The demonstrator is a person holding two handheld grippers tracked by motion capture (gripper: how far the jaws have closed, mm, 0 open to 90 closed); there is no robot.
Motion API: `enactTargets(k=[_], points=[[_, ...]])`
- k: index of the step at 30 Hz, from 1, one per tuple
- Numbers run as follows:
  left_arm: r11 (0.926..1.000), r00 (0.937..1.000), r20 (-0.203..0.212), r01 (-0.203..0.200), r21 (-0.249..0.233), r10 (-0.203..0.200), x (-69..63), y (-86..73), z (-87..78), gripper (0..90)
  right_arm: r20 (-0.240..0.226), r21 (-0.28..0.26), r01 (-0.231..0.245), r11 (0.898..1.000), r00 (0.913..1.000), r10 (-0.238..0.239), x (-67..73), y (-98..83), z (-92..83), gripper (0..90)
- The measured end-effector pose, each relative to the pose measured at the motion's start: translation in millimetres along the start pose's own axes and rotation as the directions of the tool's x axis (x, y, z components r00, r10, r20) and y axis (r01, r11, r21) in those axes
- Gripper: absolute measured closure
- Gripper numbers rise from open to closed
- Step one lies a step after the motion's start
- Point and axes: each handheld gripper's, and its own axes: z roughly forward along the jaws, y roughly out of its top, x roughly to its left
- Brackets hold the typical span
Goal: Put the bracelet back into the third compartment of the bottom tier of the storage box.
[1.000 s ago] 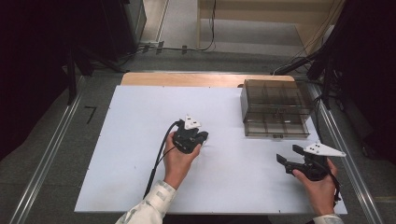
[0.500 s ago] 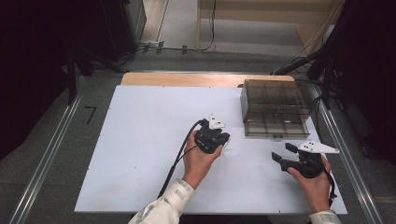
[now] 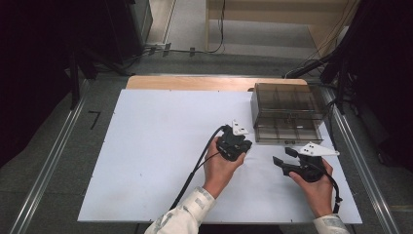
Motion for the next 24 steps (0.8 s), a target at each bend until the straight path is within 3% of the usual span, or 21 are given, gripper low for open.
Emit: enactTargets(k=[3,11,16,24], points=[[1.0000,1.0000,0.006,-0.002,-0.003,0.002,-2.2,0.1,1.1,88.5,-0.051,-0.012,-0.017,1.000,0.9986,0.016,4.3,3.0,5.8,38.4],[1.0000,0.9997,0.022,-0.009,-0.001,0.009,-9.9,-0.4,5.4,88.5,-0.101,-0.018,0.019,1.000,0.9947,-0.020,18.6,12.6,23.5,51.0],[0.9999,0.9994,0.030,-0.016,0.000,0.016,-11.9,-0.5,6.8,88.5,-0.112,-0.015,0.036,0.999,0.9930,-0.038,25.0,15.4,29.2,54.2],[0.9999,0.9990,0.042,-0.016,-0.005,0.016,-16.1,-0.7,8.0,88.4,-0.123,-0.019,0.054,0.998,0.9908,-0.056,30.1,19.5,37.1,69.4]])
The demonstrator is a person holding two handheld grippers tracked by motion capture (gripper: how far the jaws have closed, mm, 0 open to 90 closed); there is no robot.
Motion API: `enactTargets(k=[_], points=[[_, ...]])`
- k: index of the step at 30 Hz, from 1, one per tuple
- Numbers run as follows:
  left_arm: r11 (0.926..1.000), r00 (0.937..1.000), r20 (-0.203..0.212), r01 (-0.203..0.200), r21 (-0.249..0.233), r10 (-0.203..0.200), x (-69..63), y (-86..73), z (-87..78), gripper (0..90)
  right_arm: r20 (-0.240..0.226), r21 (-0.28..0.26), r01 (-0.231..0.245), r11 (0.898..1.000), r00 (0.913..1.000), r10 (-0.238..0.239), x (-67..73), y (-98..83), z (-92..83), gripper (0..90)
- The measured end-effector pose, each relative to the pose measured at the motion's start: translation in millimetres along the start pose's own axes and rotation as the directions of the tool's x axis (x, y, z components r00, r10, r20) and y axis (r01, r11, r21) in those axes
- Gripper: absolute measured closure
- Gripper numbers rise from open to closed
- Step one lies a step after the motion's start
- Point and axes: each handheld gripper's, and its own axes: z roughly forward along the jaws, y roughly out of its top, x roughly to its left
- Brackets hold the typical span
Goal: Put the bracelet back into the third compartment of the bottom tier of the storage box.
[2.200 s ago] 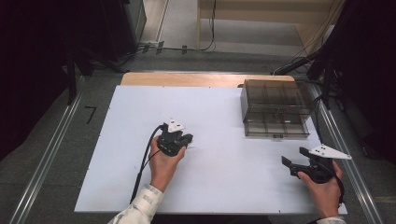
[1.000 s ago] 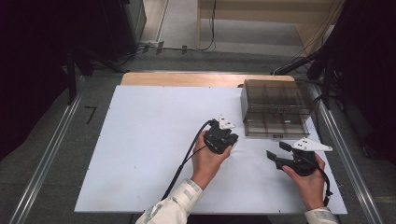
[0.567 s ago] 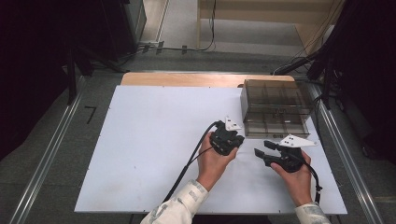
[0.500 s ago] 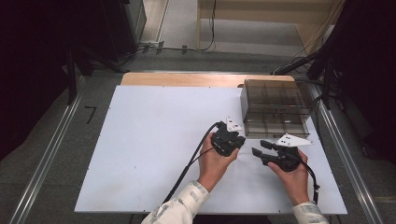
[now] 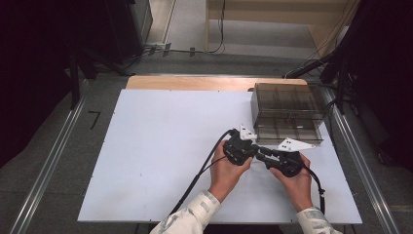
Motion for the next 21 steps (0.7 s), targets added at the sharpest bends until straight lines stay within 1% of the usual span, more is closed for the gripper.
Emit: enactTargets(k=[3,7,10,13,14,17,18,19,21], points=[[1.0000,1.0000,0.006,0.001,-0.002,-0.001,-0.7,0.7,-0.4,88.4,-0.005,0.004,0.006,1.000,1.0000,-0.006,-0.8,-0.1,0.1,81.1],[1.0000,1.0000,0.009,0.000,-0.005,0.000,-1.3,0.7,-0.4,88.4,-0.011,0.002,0.013,1.000,0.9998,-0.013,-1.6,0.2,-0.9,82.6],[1.0000,1.0000,0.008,-0.002,-0.008,0.002,-2.1,0.7,-0.4,88.4,-0.002,0.000,0.021,1.000,0.9998,-0.021,-1.7,0.7,-2.6,83.5],[0.9994,0.9996,-0.009,-0.027,-0.023,0.027,-4.8,-0.1,-0.8,88.0,0.001,-0.002,0.027,1.000,0.9996,-0.027,-1.5,0.7,-3.4,83.6],[0.9992,0.9995,-0.009,-0.032,-0.025,0.032,-5.8,-0.4,-1.0,87.8,0.000,-0.002,0.030,1.000,0.9996,-0.030,-1.4,0.7,-4.1,83.6],[0.9990,0.9994,-0.005,-0.034,-0.029,0.034,-6.7,-0.7,-0.9,83.8,0.010,-0.011,0.040,0.999,0.9991,-0.040,-0.6,1.5,-6.2,83.8],[0.9990,0.9994,-0.009,-0.033,-0.032,0.032,-6.8,-0.9,-0.6,79.7,0.016,-0.011,0.047,0.999,0.9988,-0.046,-0.8,2.1,-7.2,84.0],[0.9989,0.9994,-0.006,-0.034,-0.032,0.034,-6.7,-1.1,-0.7,79.7,0.016,-0.011,0.047,0.999,0.9988,-0.046,-0.8,2.1,-7.2,84.0],[0.9988,0.9992,-0.016,-0.037,-0.033,0.037,-6.7,-1.8,-0.8,77.5,0.015,-0.012,0.048,0.999,0.9988,-0.047,-1.0,2.0,-7.9,84.0]])
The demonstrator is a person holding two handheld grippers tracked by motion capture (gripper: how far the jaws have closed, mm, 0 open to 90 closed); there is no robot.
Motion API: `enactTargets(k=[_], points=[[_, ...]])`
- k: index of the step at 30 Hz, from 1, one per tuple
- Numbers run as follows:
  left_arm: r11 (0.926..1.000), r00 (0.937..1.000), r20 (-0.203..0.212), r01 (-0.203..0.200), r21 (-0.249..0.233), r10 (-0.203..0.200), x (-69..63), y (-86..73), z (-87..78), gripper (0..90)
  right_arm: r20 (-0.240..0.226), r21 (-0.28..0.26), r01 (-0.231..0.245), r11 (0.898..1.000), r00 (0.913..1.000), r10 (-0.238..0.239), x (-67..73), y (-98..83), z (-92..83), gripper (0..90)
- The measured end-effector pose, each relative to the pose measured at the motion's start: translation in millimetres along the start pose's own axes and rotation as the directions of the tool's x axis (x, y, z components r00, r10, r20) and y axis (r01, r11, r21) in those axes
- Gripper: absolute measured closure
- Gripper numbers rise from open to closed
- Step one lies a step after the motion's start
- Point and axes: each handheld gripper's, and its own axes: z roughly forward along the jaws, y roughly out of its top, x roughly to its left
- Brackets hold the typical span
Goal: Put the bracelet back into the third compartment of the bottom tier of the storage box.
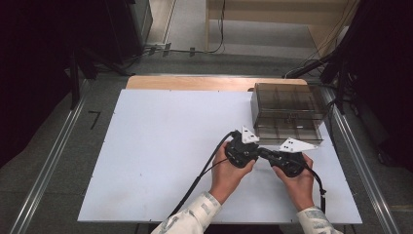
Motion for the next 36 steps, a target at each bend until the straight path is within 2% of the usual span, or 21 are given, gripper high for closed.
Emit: enactTargets(k=[7,9,14,17,21,24,26,28,33,36], points=[[0.9996,0.9993,-0.026,0.028,-0.008,-0.028,8.2,-5.2,-3.7,66.1,0.015,-0.014,-0.004,1.000,0.9999,0.004,-3.9,1.0,-6.6,84.0],[0.9995,0.9982,-0.051,0.032,-0.009,-0.032,11.7,-7.2,-5.4,60.4,0.017,-0.016,-0.015,1.000,0.9997,0.015,-7.7,0.5,-9.2,83.9],[0.9985,0.9951,-0.084,0.051,-0.021,-0.053,20.3,-13.0,-10.2,55.2,0.029,-0.025,-0.013,1.000,0.9995,0.014,-9.9,0.8,-12.9,83.9],[0.9976,0.9930,-0.098,0.063,-0.029,-0.066,25.3,-16.4,-12.8,47.1,0.045,-0.037,-0.015,0.999,0.9989,0.017,-13.1,1.2,-16.7,83.9],[0.9967,0.9905,-0.115,0.073,-0.035,-0.076,32.9,-22.2,-15.6,45.8,0.056,-0.051,-0.019,0.999,0.9982,0.022,-17.2,0.8,-19.9,83.9],[0.9957,0.9884,-0.124,0.083,-0.041,-0.088,38.0,-26.0,-17.8,37.9,0.069,-0.060,-0.021,0.998,0.9973,0.025,-20.7,0.9,-23.3,83.9],[0.9946,0.9871,-0.125,0.096,-0.040,-0.100,41.8,-28.2,-18.8,35.9,0.079,-0.067,-0.030,0.997,0.9963,0.035,-23.3,0.8,-25.2,83.9],[0.9943,0.9857,-0.132,0.101,-0.035,-0.104,45.4,-30.4,-19.7,30.4,0.087,-0.084,-0.040,0.996,0.9951,0.047,-27.3,1.5,-28.2,83.9],[0.9932,0.9797,-0.164,0.112,-0.030,-0.116,54.4,-36.7,-23.2,23.7,0.103,-0.090,-0.046,0.995,0.9932,0.055,-31.0,2.7,-31.6,83.9],[0.9943,0.9793,-0.173,0.103,-0.028,-0.106,58.7,-39.5,-26.7,20.1,0.116,-0.100,-0.048,0.994,0.9914,0.059,-33.4,3.5,-33.8,83.9]])
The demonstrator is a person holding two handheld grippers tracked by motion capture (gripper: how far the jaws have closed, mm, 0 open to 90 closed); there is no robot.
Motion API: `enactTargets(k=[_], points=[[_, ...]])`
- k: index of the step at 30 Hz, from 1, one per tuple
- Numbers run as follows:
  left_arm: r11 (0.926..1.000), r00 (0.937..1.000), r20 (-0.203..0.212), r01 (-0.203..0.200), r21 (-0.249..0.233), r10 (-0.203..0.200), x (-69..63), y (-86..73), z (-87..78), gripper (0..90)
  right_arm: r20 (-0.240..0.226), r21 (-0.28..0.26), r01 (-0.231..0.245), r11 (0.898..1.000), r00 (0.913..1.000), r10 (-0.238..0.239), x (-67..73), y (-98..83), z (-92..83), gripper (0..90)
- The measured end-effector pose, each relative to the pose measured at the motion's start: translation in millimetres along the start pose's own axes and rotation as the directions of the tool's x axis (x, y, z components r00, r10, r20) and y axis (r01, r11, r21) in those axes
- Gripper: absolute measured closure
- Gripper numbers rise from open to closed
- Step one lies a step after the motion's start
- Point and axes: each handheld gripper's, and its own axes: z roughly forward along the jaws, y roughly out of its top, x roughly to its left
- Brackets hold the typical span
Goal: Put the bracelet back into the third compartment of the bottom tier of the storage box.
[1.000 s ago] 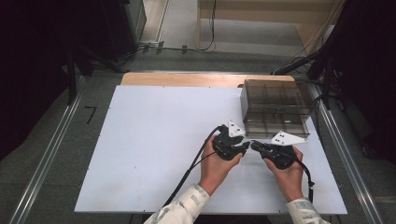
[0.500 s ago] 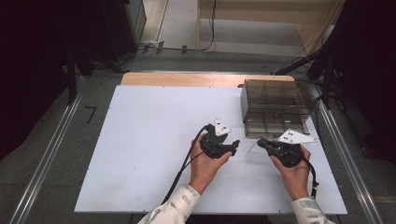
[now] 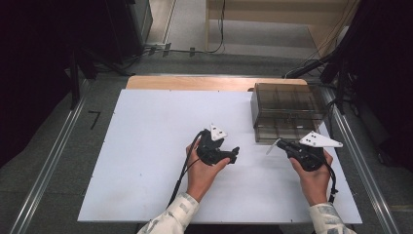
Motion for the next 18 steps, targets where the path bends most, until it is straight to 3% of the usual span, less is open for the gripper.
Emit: enactTargets(k=[11,14,18], points=[[0.9990,0.9988,-0.024,0.043,-0.013,-0.043,25.9,-15.9,-12.1,19.6,0.075,-0.037,-0.013,0.999,0.9971,0.015,-19.5,5.1,-5.9,83.9],[0.9982,0.9977,-0.037,0.056,-0.020,-0.057,32.2,-19.5,-15.7,19.6,0.117,-0.054,-0.037,0.998,0.9921,0.044,-28.0,6.3,-9.1,83.9],[0.9966,0.9960,-0.045,0.076,-0.031,-0.077,41.6,-23.2,-21.8,19.6,0.138,-0.067,-0.064,0.996,0.9877,0.073,-34.4,5.6,-10.7,83.9]])
